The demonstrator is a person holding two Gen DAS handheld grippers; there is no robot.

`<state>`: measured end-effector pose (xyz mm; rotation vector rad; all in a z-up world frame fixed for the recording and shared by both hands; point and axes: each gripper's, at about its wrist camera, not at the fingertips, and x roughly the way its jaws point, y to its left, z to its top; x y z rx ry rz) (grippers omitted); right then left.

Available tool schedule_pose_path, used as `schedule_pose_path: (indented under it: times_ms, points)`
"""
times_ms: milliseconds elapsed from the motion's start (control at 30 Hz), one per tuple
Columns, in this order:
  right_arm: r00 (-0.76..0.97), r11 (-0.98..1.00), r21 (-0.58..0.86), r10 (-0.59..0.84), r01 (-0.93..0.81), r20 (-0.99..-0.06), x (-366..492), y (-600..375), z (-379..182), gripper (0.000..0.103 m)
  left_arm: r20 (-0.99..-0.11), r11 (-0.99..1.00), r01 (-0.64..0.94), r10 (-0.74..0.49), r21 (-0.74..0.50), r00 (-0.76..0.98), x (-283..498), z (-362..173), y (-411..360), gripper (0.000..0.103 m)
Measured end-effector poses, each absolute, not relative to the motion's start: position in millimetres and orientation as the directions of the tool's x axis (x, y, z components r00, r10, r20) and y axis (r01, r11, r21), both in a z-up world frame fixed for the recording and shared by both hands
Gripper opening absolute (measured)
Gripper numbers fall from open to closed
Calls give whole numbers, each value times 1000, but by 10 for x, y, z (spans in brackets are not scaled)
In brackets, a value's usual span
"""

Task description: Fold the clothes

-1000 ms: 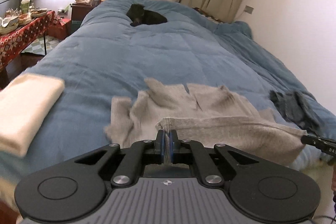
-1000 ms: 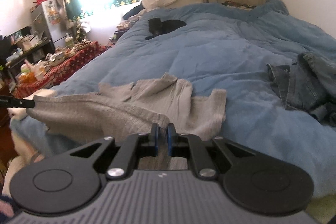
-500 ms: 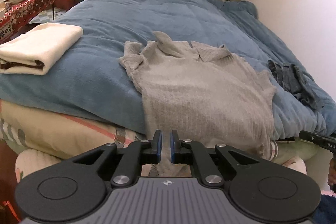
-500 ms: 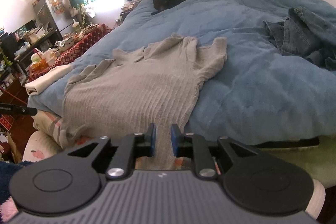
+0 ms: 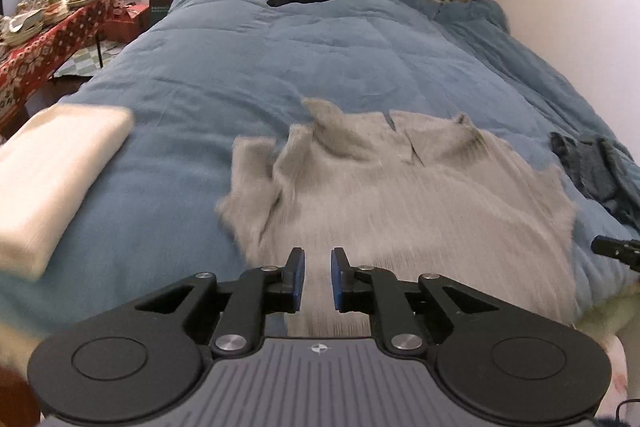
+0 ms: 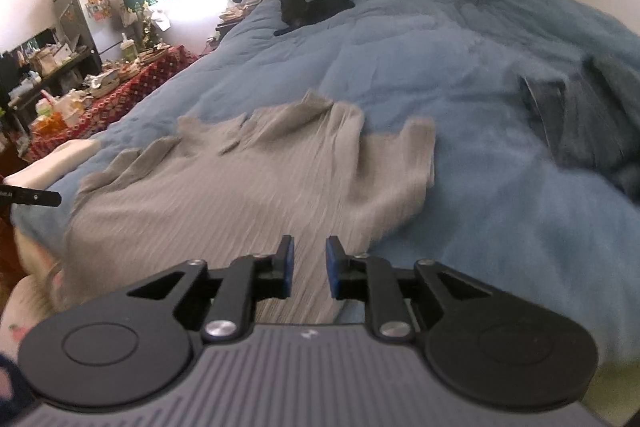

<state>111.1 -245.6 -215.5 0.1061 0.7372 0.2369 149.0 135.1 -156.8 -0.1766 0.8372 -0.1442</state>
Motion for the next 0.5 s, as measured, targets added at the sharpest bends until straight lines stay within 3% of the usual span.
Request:
schedule_pose_path:
  times_ms: [200,333,500]
  points:
    - [718,969,142,245,-201,-652,2142,-2481,-2171,22,-753,976,38,-188,-213,630,2451,-1750,1294,17]
    - [675,972,118,226,-202,-703,2822,-2518,-2275,26,-788,984,37,-163,-176,593,2987,-1864,1258,27]
    - [588,972,166,234,-168,-774,3453,-2562,-2386,29,-851,995,13,-94,-102,516,3344,-1942,1234,28]
